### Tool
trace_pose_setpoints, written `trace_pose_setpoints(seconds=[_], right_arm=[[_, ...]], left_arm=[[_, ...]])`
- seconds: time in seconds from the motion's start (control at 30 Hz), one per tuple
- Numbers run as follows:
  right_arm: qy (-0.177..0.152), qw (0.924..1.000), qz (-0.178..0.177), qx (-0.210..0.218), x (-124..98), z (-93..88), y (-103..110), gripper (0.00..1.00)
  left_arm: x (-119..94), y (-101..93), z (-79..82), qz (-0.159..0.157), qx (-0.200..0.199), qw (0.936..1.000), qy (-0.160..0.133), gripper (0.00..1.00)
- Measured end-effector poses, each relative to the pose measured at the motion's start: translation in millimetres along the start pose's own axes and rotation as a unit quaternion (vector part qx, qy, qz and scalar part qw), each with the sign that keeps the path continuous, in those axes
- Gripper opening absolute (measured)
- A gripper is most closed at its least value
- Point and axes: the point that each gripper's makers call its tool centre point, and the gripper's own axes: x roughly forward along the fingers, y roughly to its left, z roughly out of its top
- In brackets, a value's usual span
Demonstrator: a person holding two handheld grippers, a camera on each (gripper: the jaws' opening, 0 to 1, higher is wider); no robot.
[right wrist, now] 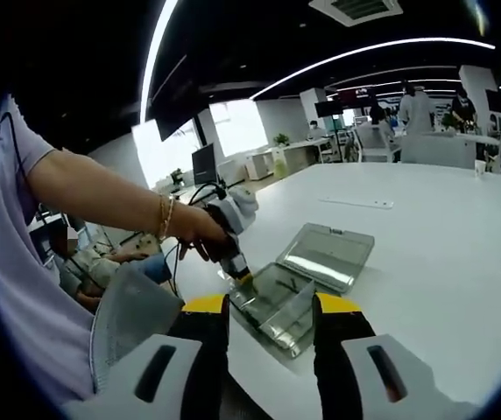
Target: Insert the divider into the dual guide fixture by aligning both edges with the guide slots and pushing it downward to the bottom, including one-sided entry, uneven engagement, binding, and posture correction.
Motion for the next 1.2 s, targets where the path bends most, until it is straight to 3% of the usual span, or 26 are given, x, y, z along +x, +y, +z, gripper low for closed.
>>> trace_pose_setpoints(seconds=[1.2], right_arm=[[0.007, 0.9999, -0.005, -0.007, -1.6, 2.1, 2.9, 0.33]], left_arm=[[-6.3, 0.0, 4.4, -0.046, -0.015, 0.9984, -0.030, 0.30]])
